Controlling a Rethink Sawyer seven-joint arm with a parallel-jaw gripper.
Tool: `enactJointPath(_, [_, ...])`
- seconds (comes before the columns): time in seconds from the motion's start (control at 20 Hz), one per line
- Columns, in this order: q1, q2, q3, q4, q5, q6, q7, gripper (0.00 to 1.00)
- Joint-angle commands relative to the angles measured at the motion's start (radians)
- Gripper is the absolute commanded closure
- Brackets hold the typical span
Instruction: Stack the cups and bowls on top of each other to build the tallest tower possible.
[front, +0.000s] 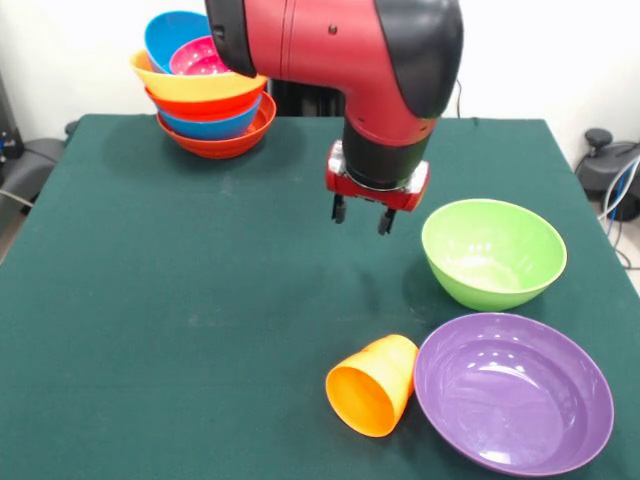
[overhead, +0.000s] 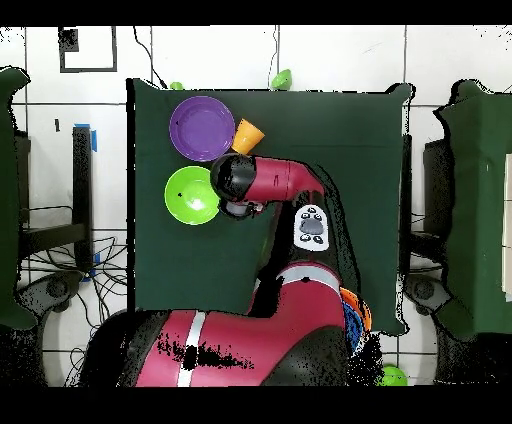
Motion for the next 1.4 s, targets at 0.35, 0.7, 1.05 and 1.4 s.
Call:
enactJointPath(0.35, [0.004, 0.016, 0.125, -0.019, -0.020, 0.088, -0.048, 0.00])
enactJointPath(0.7, [0.021, 0.027, 0.125, -0.054, -0.005, 0.103, -0.009, 0.00])
enactJointPath(1.05, [0.035, 0.036, 0.124, -0.097, 0.000, 0.149, -0.001, 0.00])
enactJointPath(1.4, [0.052, 0.049, 0.118, -0.089, 0.041, 0.092, 0.086, 0.00])
